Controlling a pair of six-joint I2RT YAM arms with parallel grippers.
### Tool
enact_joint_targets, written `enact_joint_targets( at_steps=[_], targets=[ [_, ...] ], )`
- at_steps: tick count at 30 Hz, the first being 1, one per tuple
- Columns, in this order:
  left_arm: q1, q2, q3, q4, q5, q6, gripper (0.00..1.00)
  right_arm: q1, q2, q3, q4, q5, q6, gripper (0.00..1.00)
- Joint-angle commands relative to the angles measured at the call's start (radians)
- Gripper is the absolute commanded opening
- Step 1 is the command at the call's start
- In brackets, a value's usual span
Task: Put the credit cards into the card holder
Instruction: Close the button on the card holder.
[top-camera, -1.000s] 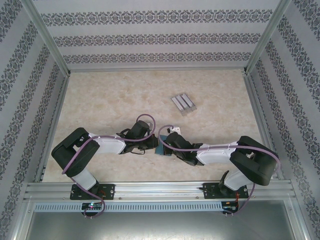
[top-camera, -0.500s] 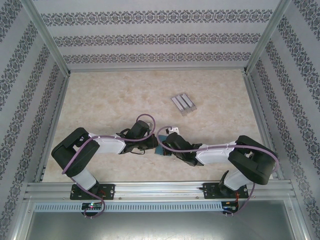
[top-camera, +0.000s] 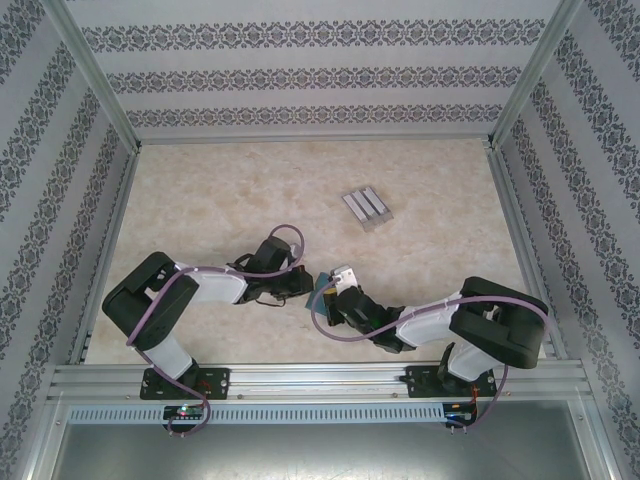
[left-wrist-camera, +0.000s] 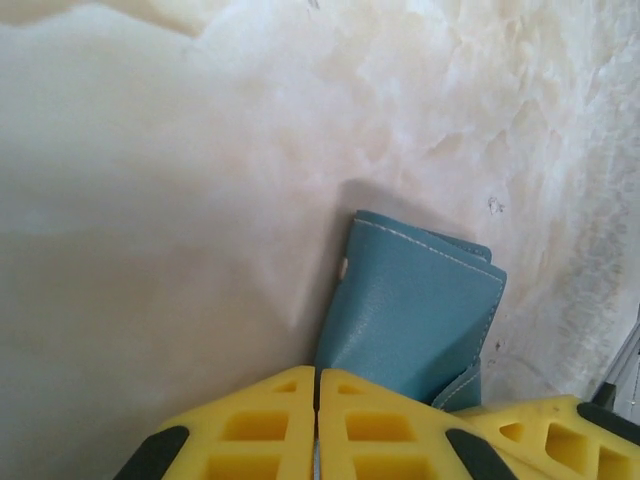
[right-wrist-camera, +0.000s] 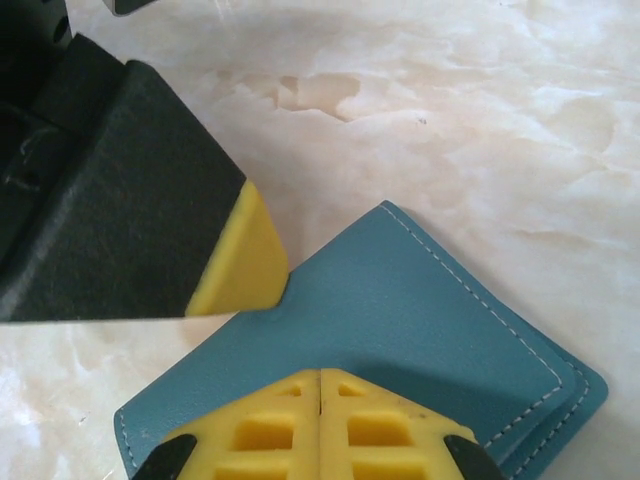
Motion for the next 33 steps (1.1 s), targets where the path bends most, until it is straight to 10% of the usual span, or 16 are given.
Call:
enact_joint_targets(
  at_steps=[1,13,20,22,27,33],
  targets=[
    [0.066,-0.005,-0.041,-0.052,-0.069,-0.002,0.10,0.019,0.070,-0.037,-0.207,-0.075,-0.037,0.00],
    [0.093,-0.393,0.001,-0.378,-0.356,0.147,0.26,-0.074,-0.182,0.158,-0.274,-0.160,-0.189,0.37],
    [0.090,-0.660,0.079,-0.630,-0.698,0.222,0.62,-0.156,-0.429,0.199,-0.300,-0.110,-0.384,0.62],
    [0.088,-0.681,0.086,-0.664,-0.803,0.263,0.85,-0.192,-0.476,0.199,-0.305,-0.065,-0.461,0.97],
    [0.084,-0.656,0.172,-0.900,-1.142,0.117,1.00,-0.309,-0.579,0.170,-0.287,-0.044,-0.530,0.98],
    [0.086,-0.685,-0.080,-0.373,-1.099,0.645,1.00,-0.467,-0.692,0.136,-0.329,-0.115,-0.551,0.98]
  ],
)
